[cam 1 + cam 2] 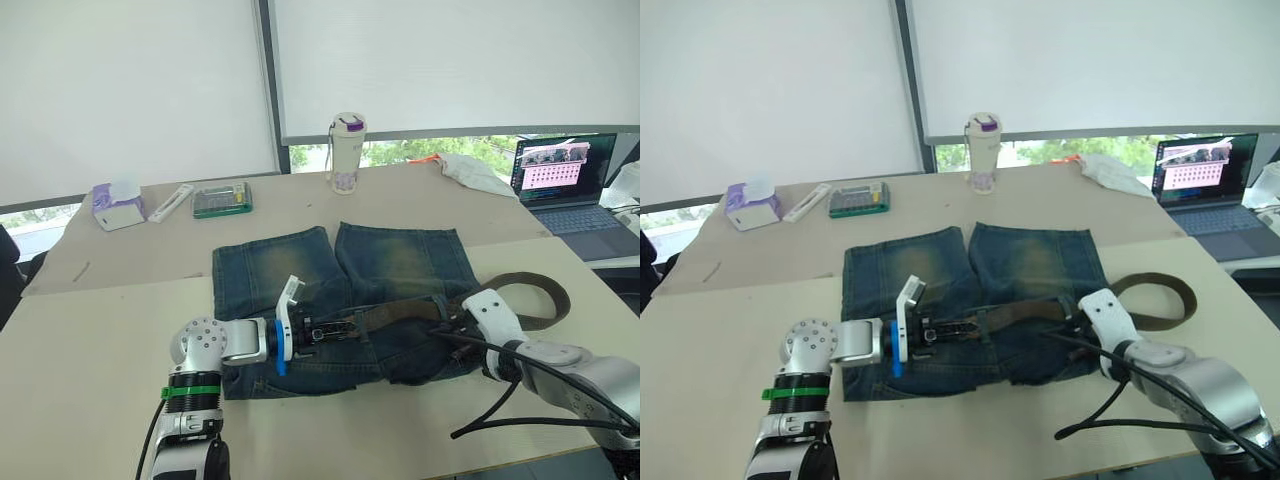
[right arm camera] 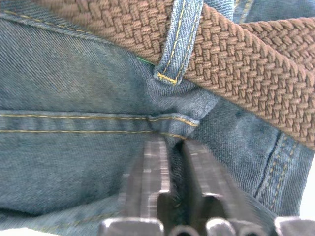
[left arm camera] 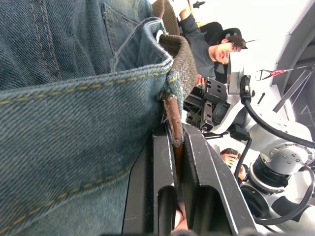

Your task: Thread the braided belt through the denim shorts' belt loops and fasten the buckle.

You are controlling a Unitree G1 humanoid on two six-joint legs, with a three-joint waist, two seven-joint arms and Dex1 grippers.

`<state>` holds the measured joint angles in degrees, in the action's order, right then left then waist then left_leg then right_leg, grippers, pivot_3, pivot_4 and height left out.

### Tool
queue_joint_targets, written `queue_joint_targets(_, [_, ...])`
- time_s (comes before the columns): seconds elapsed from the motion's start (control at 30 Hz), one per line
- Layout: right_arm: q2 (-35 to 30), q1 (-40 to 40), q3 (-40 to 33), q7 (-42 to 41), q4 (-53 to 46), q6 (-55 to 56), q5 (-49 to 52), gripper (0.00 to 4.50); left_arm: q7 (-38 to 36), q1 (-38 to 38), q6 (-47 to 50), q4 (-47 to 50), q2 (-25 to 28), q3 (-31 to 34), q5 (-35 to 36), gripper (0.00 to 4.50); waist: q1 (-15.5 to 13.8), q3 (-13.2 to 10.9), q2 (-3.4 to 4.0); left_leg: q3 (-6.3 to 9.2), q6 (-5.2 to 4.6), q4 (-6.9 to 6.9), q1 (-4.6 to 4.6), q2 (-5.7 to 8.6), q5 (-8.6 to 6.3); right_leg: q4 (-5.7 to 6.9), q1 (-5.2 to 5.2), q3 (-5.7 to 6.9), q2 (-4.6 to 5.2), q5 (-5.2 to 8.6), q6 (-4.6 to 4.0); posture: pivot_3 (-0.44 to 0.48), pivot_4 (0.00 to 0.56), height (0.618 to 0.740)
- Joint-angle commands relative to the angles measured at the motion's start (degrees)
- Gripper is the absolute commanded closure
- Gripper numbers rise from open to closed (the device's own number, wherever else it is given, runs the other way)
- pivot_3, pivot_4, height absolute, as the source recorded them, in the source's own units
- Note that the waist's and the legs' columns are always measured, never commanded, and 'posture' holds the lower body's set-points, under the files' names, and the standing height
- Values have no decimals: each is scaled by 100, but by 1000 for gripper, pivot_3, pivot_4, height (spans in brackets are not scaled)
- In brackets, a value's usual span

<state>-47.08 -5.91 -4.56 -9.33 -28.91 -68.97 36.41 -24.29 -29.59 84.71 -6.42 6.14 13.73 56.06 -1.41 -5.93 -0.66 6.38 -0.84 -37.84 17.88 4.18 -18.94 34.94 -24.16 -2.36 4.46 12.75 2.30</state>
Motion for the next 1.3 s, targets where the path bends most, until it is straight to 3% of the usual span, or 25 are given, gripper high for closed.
queue_joint_targets(0.03, [-87, 322, -688, 227, 35, -213, -417, 4479, -12, -72, -152, 216, 9, 22, 16, 4500, -42, 0, 1, 0, 0, 0, 0, 0, 0, 0, 0, 0, 0, 0, 0, 0, 150, 740])
queue_joint_targets(0.23, [-247, 677, -1044, 131, 62, -80, -707, 4479, -56, -139, -146, 168, 167, 49, 40, 4500, -99, -2, 1, -1, 0, -3, 5, 3, 0, 1, -5, -1, 1, -1, -1, 0, 150, 740])
queue_joint_targets(0.63, [-121, 604, -1422, 245, 233, 18, -930, 4479, -138, 5, 25, 317, 749, 299, 189, 4500, -96, -3, 20, -1, 2, -2, 6, 2, 1, 3, -9, -1, 0, -1, -1, 0, 150, 740])
queue_joint_targets(1.17, [-136, 935, -2040, -261, 181, 398, -1338, 4479, -215, 86, 179, 500, 732, 442, 459, 4500, -119, -4, 24, -1, 2, -2, 9, 3, 2, 2, -8, 2, 0, -1, -2, 0, 150, 740])
queue_joint_targets(1.3, [-350, 1396, -2483, -794, -378, 357, -1170, 3032, -207, 53, 186, 495, 677, 423, 469, 4500, -102, -5, 24, -1, 2, -2, 8, 5, 2, 2, -7, 1, 1, -1, -1, 0, 150, 740])
